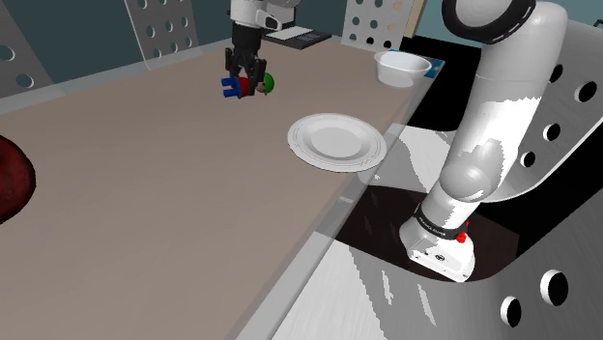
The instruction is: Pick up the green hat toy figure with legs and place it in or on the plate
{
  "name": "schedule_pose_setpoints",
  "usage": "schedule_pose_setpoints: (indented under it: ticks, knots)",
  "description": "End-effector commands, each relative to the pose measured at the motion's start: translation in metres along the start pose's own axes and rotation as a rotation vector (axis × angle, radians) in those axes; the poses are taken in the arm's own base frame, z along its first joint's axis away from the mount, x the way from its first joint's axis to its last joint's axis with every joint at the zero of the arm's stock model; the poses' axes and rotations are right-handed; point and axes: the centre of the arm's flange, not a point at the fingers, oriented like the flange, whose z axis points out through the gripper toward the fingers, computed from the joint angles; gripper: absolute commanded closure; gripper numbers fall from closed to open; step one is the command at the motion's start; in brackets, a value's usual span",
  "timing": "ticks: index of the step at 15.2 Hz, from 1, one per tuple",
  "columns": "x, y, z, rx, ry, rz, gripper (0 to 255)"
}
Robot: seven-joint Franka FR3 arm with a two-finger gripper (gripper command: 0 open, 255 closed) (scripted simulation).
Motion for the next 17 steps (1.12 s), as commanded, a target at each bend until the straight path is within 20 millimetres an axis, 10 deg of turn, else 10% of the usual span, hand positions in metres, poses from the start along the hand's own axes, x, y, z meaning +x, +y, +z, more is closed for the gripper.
schedule_pose_setpoints:
  ticks: [1,12,17]
  knots:
    - [-0.003,0.000,-0.012,0.000,0.000,0.000,255]
    - [-0.016,0.001,-0.064,0.000,0.000,0.000,255]
    - [-0.014,0.067,-0.062,0.000,0.000,0.000,255]
